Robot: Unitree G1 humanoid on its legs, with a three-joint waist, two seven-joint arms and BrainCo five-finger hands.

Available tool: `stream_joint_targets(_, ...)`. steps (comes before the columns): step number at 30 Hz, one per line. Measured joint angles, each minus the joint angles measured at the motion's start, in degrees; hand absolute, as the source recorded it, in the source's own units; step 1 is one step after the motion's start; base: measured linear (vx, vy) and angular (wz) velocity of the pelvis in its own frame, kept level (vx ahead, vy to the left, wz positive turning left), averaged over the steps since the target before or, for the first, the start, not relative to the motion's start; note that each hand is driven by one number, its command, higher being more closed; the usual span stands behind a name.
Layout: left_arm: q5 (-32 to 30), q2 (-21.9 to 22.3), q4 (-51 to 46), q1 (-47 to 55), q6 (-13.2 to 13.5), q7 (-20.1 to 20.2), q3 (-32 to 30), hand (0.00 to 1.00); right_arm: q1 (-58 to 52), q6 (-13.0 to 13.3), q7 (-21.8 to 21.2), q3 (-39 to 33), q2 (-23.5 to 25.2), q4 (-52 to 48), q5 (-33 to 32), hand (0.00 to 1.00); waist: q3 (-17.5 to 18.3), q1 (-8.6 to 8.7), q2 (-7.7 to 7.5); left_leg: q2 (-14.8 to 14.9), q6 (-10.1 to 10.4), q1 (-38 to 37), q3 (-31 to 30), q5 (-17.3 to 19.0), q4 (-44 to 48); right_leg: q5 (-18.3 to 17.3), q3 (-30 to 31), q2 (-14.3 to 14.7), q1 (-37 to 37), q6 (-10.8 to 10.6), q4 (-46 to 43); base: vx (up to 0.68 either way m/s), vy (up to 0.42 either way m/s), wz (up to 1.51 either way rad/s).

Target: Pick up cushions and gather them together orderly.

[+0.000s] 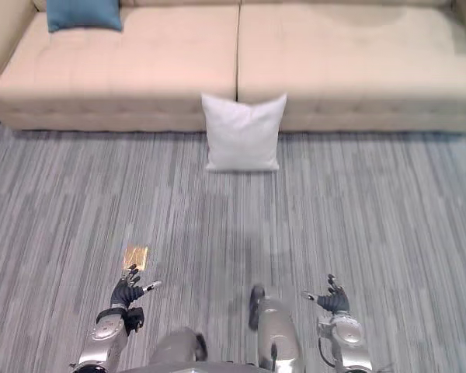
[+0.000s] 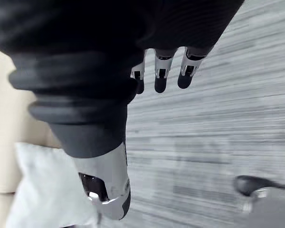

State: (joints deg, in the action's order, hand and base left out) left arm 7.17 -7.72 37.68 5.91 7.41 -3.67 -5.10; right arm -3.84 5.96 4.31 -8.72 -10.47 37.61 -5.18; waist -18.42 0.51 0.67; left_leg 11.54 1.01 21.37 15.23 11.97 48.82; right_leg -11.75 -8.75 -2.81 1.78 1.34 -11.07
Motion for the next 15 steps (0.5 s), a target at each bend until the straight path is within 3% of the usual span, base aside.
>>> stream_joint_targets(1,0.0,0.4,0.2,0.1,-0.1,0.0,0.0,0.00,0.6,0.1,0.5,-0.7,0.1,0.7,-0.1,0.00,-0.1,0.06,-0.07,-2.9,1.7,1.3,-2.2,-1.2,-14.3,-1.0,0.9,-0.9,2.2,-1.2,0.7,0.58,0.155,-0.53)
stream_joint_targets(2,0.0,0.7,0.2,0.4,-0.1,0.0,0.1,0.00,0.6,0.2,0.6,-1.0,0.0,1.3,-0.3,0.00,0.1,0.03,0.15,-4.1,3.3,0.6,-3.2,-3.2,-22.6,-1.8,1.5,-1.2,3.4,-2.1,1.0,0.62,0.225,-0.62)
stream_joint_targets(3,-0.1,0.7,0.4,1.8,-0.1,0.0,0.6,0.00,0.4,0.1,0.8,-1.0,-0.6,2.6,-0.9,0.00,0.7,-0.22,1.07,-4.8,2.4,-0.1,-5.2,-14.3,-32.3,-4.2,3.6,-0.6,5.5,-3.9,1.3,0.62,0.255,-0.51)
stream_joint_targets(4,-0.1,0.5,1.9,1.3,-0.3,-0.2,0.4,0.00,0.2,-0.2,1.0,-0.9,0.2,3.9,-1.1,0.00,2.2,-0.04,-0.85,-6.7,-1.0,0.4,-4.3,-10.9,-28.6,-5.3,5.4,-3.4,5.8,-4.7,0.4,0.75,0.308,-0.35)
stream_joint_targets(6,-0.3,0.6,2.0,1.0,-0.2,-0.1,0.0,0.00,-0.4,-0.2,0.9,-1.0,0.1,3.9,-1.0,0.00,2.6,0.27,-1.37,-8.1,-2.9,0.4,-3.3,-6.2,-24.7,-5.6,8.0,-5.4,4.0,-5.2,-5.6,0.66,0.278,-0.16)
stream_joint_targets(7,-0.6,0.9,2.2,1.4,-0.3,-0.1,0.0,0.00,-0.6,-0.2,0.7,-0.9,0.3,4.1,-0.9,0.00,2.8,0.20,-1.81,-8.7,-4.0,-1.9,-0.9,-1.6,-22.1,-4.9,11.1,-7.2,0.7,-8.3,-17.0,0.46,0.216,-0.41)
stream_joint_targets(8,-0.6,0.9,2.2,1.7,-0.4,-0.1,0.1,0.00,-0.5,-0.2,0.6,-0.7,0.4,4.1,-0.9,0.00,2.7,0.15,-1.87,-9.0,-4.4,-3.5,-0.2,0.0,-21.7,-3.5,12.2,-7.8,-1.4,-10.9,-23.0,0.58,0.247,-0.51)
stream_joint_targets(9,-0.6,0.7,2.2,2.0,-0.6,-0.1,0.2,0.00,-0.4,-0.2,0.6,-0.4,0.7,4.1,-0.8,0.00,2.7,0.24,-1.92,-9.6,-4.8,-6.3,0.8,1.9,-21.9,-0.3,13.6,-8.5,-4.8,-15.2,-32.6,0.46,0.135,-0.39)
stream_joint_targets(10,-0.6,0.4,2.2,2.0,-0.7,-0.2,0.4,0.00,-0.3,-0.3,0.5,0.1,0.9,4.2,-0.5,0.00,2.5,0.41,-1.60,-9.9,-5.2,-10.7,1.5,4.1,-22.2,-0.1,13.2,-9.3,-8.9,-14.9,-43.8,0.67,0.159,-0.46)
stream_joint_targets(11,-0.5,0.1,2.2,2.0,-0.8,-0.4,0.6,0.00,-0.3,-0.4,0.5,1.1,0.9,4.3,0.3,0.00,2.4,0.54,-1.27,-9.9,-5.2,-15.8,1.7,5.3,-23.8,-2.6,9.6,-10.0,-12.3,-10.1,-49.8,0.53,0.077,-0.38)
stream_joint_targets(13,-0.3,-0.6,2.2,1.8,-0.6,-0.7,0.6,0.00,0.1,-0.2,0.5,2.6,0.8,4.2,1.3,0.00,2.5,0.98,-0.62,-9.2,-5.1,-22.2,1.6,5.4,-28.6,-5.2,3.2,-9.7,-17.2,-5.6,-47.5,0.49,0.013,-0.28)
stream_joint_targets(15,0.0,-1.0,2.2,1.1,-0.5,-0.7,0.6,0.00,0.6,-0.2,0.4,3.0,0.6,4.2,1.3,0.00,2.1,2.16,0.51,-7.6,-5.1,-26.4,1.5,5.3,-31.7,-5.8,-0.5,-7.0,-21.1,-4.6,-37.2,0.55,-0.049,0.02)
